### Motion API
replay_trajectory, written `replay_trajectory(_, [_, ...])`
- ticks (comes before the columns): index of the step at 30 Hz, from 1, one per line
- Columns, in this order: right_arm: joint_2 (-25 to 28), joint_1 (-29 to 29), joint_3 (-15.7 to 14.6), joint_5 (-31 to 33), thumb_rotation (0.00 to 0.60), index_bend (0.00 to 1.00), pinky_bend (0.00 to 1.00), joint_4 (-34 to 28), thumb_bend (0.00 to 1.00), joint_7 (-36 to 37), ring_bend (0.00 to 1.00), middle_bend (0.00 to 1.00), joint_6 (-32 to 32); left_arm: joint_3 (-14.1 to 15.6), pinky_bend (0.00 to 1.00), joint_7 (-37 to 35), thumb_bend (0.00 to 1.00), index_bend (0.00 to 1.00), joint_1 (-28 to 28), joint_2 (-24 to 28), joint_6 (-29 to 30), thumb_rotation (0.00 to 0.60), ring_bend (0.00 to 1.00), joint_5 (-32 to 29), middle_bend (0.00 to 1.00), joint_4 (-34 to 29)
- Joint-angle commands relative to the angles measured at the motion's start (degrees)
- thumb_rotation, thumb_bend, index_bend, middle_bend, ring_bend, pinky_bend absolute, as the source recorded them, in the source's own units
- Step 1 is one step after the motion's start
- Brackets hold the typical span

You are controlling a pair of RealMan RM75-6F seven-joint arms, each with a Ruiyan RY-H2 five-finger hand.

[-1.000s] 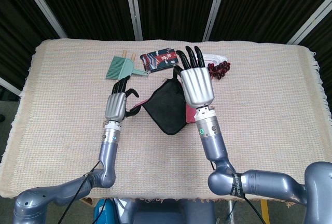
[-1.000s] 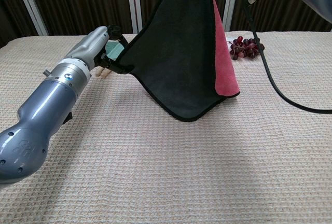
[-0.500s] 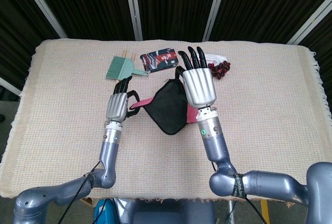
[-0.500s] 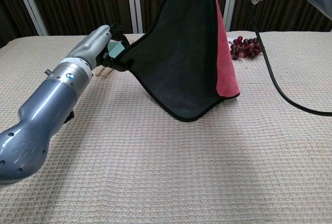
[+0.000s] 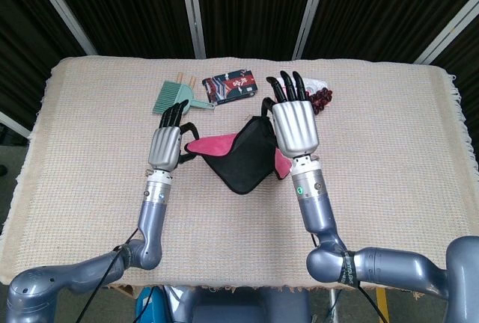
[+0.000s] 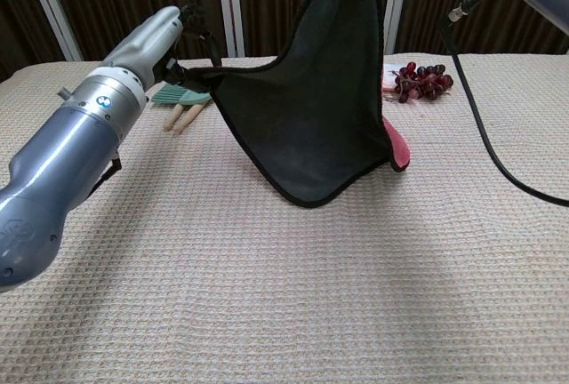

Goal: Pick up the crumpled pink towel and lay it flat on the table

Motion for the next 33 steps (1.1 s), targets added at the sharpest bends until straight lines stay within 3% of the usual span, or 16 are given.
replay_trajectory(1, [0.66,-0.74,-0.06,0.23,0.6,0.61,0.0,0.21,0.47,0.75,0.08,0.2,0.15,-1.17,0.0,1.65,0.44,0.59,-0.44,2.45,0.6,0.6,0.0,0.5,0.04,-3.12])
replay_trajectory(10, [3.17,-2.63,0.51,1.53,0.6,0.61,0.0,1.72,0.47,3.86,0.08,0.2,-1.04,-5.89,0.0,7.19,0.44,0.59,-2.6,9.16,-1.29,0.6,0.0,-2.19,0.04,-12.62])
replay_trajectory(16, [3.17,-1.53,1.89,1.91,0.6,0.61,0.0,5.05,0.47,5.87,0.08,0.2,-3.1,-8.84,0.0,11.68,0.44,0.59,-5.93,10.5,-2.73,0.6,0.0,-5.36,0.04,-13.2])
replay_trajectory(26, [0.1,2.95,5.73,1.54,0.6,0.61,0.0,17.66,0.47,13.18,0.08,0.2,-7.76,-11.93,0.0,11.25,0.44,0.58,-13.57,8.01,-6.28,0.6,0.0,-8.64,0.04,-2.95])
replay_trajectory(33, [-1.75,4.96,6.18,0.2,0.6,0.61,0.0,24.13,0.47,16.95,0.08,0.2,-9.53,-13.07,0.0,8.02,0.44,0.58,-19.11,5.95,-8.42,0.6,0.0,-8.59,0.04,4.67])
